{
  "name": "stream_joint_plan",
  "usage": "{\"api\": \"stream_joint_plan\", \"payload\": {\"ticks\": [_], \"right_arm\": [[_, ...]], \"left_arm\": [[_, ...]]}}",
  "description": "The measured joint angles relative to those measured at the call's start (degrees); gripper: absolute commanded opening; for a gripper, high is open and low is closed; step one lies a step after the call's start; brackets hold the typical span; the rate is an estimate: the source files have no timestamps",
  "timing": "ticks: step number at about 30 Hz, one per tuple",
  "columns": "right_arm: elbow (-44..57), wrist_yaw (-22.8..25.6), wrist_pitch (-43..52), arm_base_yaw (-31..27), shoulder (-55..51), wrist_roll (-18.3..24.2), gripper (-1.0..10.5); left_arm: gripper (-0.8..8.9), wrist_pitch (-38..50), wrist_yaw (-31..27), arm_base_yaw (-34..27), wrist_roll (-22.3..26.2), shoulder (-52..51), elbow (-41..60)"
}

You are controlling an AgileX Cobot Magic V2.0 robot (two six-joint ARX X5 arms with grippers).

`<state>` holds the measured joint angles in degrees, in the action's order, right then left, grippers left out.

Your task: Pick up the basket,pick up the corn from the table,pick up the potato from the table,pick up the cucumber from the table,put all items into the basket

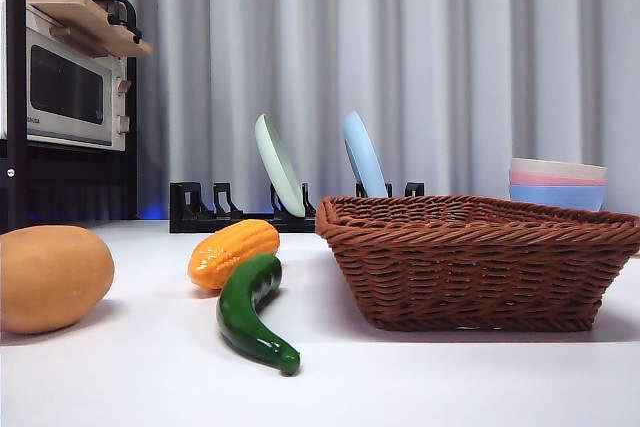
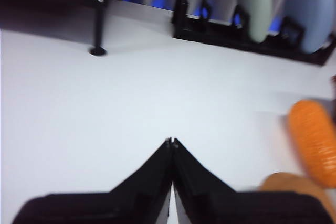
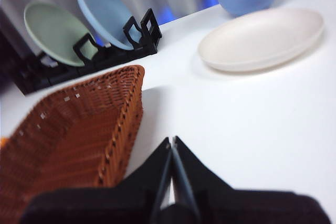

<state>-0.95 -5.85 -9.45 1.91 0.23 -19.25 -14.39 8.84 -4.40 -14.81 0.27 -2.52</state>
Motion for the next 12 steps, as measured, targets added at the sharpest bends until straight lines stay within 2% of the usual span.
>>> {"api": "stream_joint_plan", "payload": {"ticks": [4,12], "right_arm": [[0.0,-0.1,0.2,0.0,0.0,-3.6,-0.2],[-2.0,-0.1,-0.3,0.0,1.4,-4.8,-0.2]], "left_arm": [[-0.04,0.0,0.6,0.0,-4.6,0.0,0.0],[-0.06,-1.5,3.5,0.0,-6.3,0.3,-2.3]]}}
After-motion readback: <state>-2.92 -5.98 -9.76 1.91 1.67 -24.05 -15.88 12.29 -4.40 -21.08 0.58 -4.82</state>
